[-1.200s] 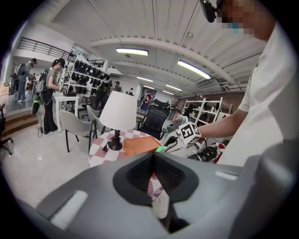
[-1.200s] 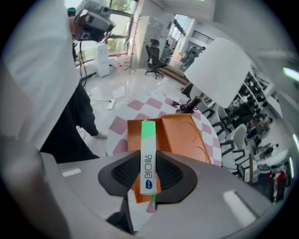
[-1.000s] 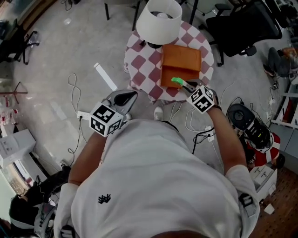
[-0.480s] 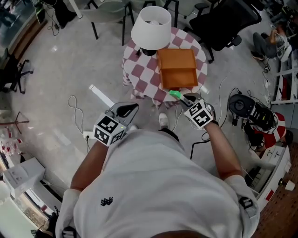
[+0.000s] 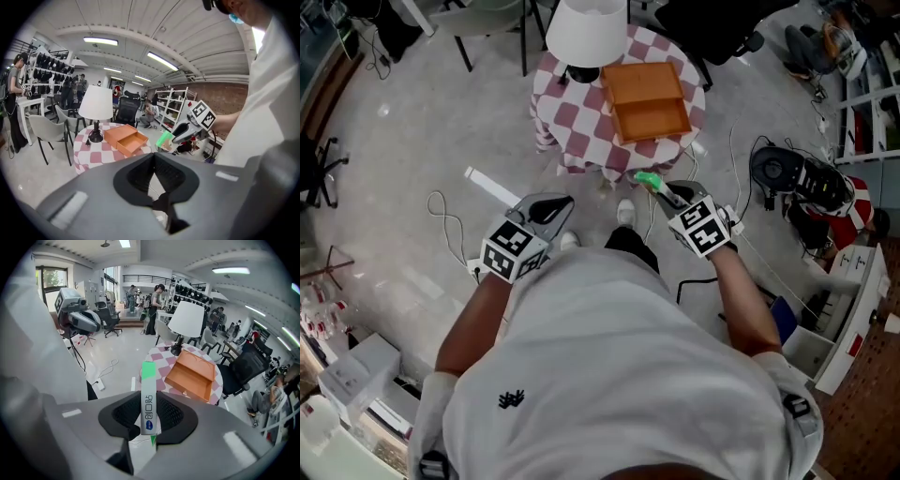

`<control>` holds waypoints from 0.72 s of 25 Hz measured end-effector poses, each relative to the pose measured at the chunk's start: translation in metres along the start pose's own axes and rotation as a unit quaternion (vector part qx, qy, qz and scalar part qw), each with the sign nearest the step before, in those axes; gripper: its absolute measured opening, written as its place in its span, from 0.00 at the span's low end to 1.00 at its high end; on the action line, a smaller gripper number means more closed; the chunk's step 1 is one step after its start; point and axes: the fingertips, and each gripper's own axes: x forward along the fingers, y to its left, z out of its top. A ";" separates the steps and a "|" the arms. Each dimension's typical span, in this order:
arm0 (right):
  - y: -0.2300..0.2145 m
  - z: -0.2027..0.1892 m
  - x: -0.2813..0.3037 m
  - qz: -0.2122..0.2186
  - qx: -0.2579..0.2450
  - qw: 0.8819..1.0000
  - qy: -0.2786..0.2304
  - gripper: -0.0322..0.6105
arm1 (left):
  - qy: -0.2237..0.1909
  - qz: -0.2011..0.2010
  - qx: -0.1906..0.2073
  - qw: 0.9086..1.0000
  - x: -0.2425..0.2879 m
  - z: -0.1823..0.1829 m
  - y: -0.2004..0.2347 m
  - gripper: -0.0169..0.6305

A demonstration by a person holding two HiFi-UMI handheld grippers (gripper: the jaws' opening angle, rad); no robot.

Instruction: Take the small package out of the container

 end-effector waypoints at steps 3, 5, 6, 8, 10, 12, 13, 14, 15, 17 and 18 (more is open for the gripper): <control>0.010 -0.006 -0.008 -0.002 0.012 1.000 0.002 0.20 | -0.001 -0.009 0.003 1.000 -0.001 -0.002 -0.005 0.11; 0.015 -0.007 -0.013 -0.004 0.015 1.000 0.003 0.20 | -0.004 -0.014 0.005 1.000 -0.002 -0.001 -0.008 0.11; 0.017 -0.007 -0.015 -0.006 0.015 1.000 0.003 0.20 | -0.004 -0.016 0.006 1.000 -0.002 -0.002 -0.009 0.11; 0.020 -0.007 -0.017 -0.010 0.013 1.000 0.001 0.20 | -0.004 -0.020 0.009 1.000 -0.003 -0.004 -0.011 0.11; 0.022 -0.006 -0.019 -0.015 0.015 1.000 -0.003 0.20 | -0.003 -0.022 0.010 1.000 -0.003 -0.005 -0.011 0.11; 0.024 -0.006 -0.021 -0.016 0.017 1.000 -0.005 0.20 | -0.004 -0.023 0.010 1.000 -0.003 -0.006 -0.012 0.11; 0.025 -0.006 -0.022 -0.016 0.018 1.000 -0.006 0.20 | -0.005 -0.023 0.010 1.000 -0.004 -0.007 -0.013 0.11; 0.027 -0.007 -0.022 -0.015 0.020 1.000 -0.006 0.20 | -0.005 -0.023 0.010 1.000 -0.004 -0.008 -0.013 0.11; 0.029 -0.008 -0.022 -0.015 0.022 1.000 -0.006 0.20 | -0.006 -0.022 0.010 1.000 -0.006 -0.008 -0.013 0.11; 0.032 -0.008 -0.022 -0.014 0.021 1.000 -0.005 0.20 | -0.007 -0.019 0.008 1.000 -0.009 -0.010 -0.013 0.11; 0.033 -0.007 -0.022 -0.014 0.019 1.000 -0.005 0.20 | -0.008 -0.018 0.008 1.000 -0.010 -0.010 -0.013 0.11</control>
